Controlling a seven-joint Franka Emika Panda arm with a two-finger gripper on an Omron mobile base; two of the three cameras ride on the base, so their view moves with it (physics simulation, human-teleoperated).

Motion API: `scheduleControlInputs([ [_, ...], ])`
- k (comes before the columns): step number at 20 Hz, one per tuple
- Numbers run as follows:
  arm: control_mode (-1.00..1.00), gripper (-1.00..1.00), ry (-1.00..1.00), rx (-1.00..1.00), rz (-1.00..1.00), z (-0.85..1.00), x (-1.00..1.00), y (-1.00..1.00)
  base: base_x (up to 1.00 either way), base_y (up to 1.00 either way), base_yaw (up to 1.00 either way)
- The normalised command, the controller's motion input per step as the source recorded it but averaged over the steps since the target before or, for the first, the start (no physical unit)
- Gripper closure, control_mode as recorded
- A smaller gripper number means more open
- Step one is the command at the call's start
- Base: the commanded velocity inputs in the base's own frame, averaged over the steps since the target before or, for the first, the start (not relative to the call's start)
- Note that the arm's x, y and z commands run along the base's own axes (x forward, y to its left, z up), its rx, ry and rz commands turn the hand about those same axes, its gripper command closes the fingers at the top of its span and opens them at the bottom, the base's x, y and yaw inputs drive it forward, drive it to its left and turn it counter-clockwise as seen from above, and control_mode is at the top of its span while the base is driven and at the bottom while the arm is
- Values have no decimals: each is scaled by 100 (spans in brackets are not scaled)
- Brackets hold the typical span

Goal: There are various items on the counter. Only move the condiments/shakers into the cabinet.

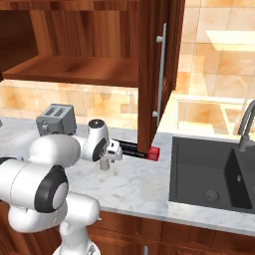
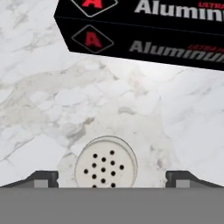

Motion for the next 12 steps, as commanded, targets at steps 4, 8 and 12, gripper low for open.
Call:
scheduleControlInputs([
  [4,-100,100,0,-1,0,-16,8,4,0,0,0],
  [8,-100,100,0,0,0,-8,12,3,0,0,0],
  [12,-100,100,-16,0,0,20,-15,0,0,0,0],
])
